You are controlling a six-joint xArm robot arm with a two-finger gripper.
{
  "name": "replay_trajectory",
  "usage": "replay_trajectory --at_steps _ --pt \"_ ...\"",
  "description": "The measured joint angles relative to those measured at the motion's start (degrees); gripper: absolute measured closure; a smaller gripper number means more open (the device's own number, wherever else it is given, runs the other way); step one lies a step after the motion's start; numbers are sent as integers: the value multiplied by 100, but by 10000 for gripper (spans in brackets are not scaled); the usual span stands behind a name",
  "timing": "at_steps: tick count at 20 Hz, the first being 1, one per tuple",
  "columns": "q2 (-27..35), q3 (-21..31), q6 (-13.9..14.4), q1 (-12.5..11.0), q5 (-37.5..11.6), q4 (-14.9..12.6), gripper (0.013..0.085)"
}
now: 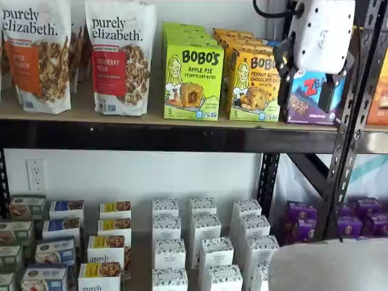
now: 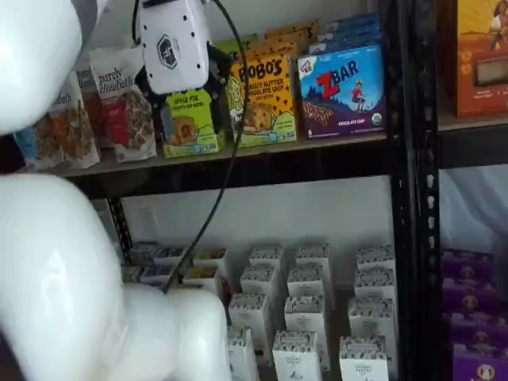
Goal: Pick the green box on the top shelf, the fourth from the left
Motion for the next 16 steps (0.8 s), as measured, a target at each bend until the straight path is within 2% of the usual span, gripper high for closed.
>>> replay_trajectory --at_steps 1,2,4,13,16 --pt "-60 53 -53 -85 -93 89 130" --pt "-209 189 -186 -315 -322 325 130" --pt "-282 255 -276 -440 -453 484 130" --pt "-299 308 -175 -309 -551 450 130" --pt "-316 337 -27 -123 -705 394 130"
